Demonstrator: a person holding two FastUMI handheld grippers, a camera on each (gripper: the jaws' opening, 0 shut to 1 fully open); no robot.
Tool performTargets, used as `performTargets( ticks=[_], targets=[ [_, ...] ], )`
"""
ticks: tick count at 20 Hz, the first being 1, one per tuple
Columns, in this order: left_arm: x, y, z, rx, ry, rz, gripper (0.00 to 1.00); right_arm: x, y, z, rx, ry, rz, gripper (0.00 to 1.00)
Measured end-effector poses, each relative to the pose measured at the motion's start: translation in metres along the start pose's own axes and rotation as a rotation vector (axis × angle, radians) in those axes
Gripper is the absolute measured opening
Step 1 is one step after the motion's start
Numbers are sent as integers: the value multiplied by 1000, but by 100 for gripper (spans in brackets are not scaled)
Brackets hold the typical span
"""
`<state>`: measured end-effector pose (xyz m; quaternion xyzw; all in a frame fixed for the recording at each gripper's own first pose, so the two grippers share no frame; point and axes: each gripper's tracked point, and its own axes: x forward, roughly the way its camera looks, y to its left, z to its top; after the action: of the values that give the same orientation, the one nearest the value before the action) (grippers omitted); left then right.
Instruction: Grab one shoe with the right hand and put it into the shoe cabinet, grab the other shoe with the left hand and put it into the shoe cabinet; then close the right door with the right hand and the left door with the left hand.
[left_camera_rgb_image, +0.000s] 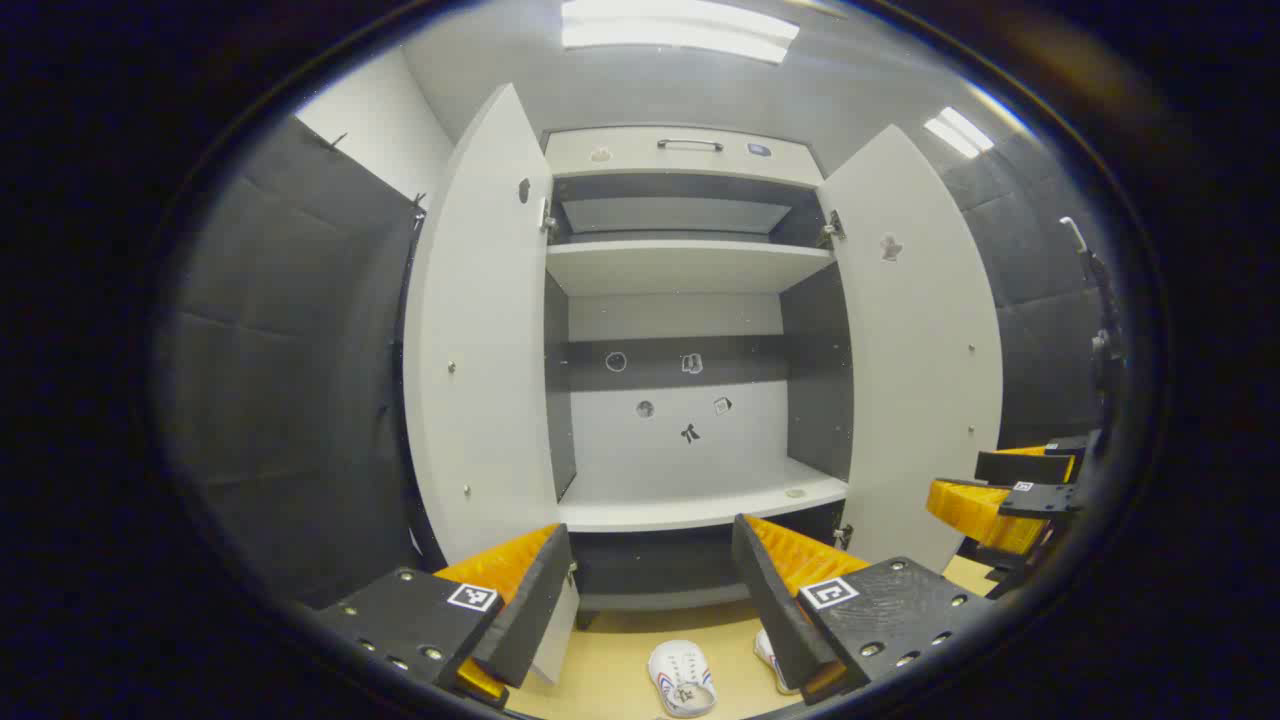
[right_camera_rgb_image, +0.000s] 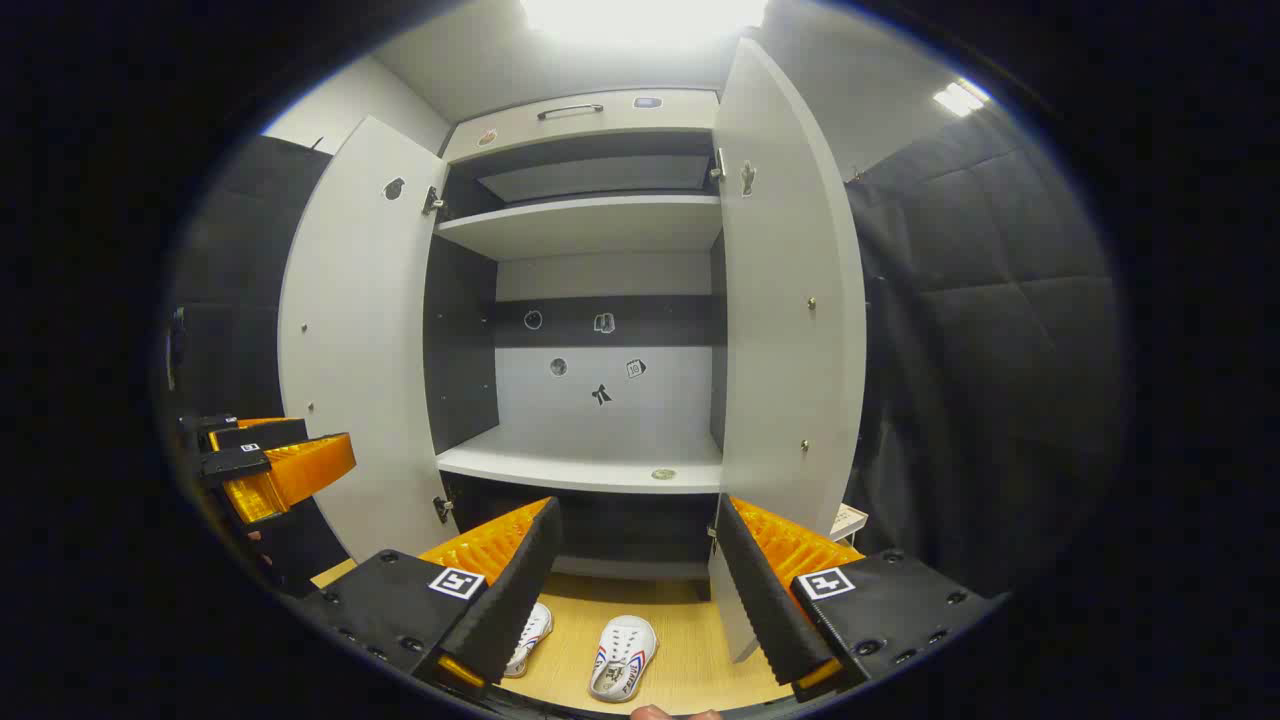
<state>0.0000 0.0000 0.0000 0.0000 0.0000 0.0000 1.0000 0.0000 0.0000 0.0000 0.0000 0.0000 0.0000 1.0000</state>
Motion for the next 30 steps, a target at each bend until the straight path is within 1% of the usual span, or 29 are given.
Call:
performTargets(
  ticks=[1, 3, 4, 5, 7, 8, 11, 12, 13, 15, 18, 22, 26, 27, 28, 30],
  targets=[
    [0, 2, 1, -2, -2, -10, 93, -1, 3, 1, 9, -2, -3, 96],
    [-3, 4, 0, -4, 13, -31, 93, 0, 6, 5, 26, -23, -21, 98],
    [-5, 3, 3, -4, 15, -43, 93, 1, 6, 3, 34, -22, -28, 96],
    [-6, 2, 7, 2, 11, -54, 93, 3, 6, 0, 41, -13, -35, 98],
    [-8, -1, 9, 34, 22, -77, 93, 8, 2, -8, 49, 27, -54, 96],
    [-11, 0, 11, 40, 16, -73, 93, 9, 1, -15, 50, 56, -62, 98],
    [-18, 2, 7, 6, 23, -64, 93, 14, 4, -26, 48, 118, -59, 98],
    [-22, 4, 5, -8, 27, -60, 89, 15, 5, -24, 42, 115, -64, 98],
    [-25, 7, 4, -19, 24, -58, 93, 17, 6, -22, 32, 104, -72, 98],
    [-28, 12, 2, -35, 20, -66, 93, 20, 12, -17, 14, 88, -73, 98],
    [-28, 23, -7, -53, 35, -59, 93, 24, 23, -9, -10, 66, -59, 98],
    [-27, 26, -14, -84, 30, -90, 93, 30, 45, 10, -11, 4, -15, 97],
    [-26, 19, -23, -89, 25, -136, 93, 40, 56, 28, -46, -23, -8, 96],
    [-25, 20, -26, -85, 24, -140, 93, 41, 55, 29, -52, -24, -15, 98],
    [-23, 19, -29, -81, 24, -145, 93, 42, 54, 30, -52, -23, -21, 96],
    [-19, 18, -34, -70, 28, -149, 93, 46, 48, 23, -39, 1, -35, 96]
  ],
)
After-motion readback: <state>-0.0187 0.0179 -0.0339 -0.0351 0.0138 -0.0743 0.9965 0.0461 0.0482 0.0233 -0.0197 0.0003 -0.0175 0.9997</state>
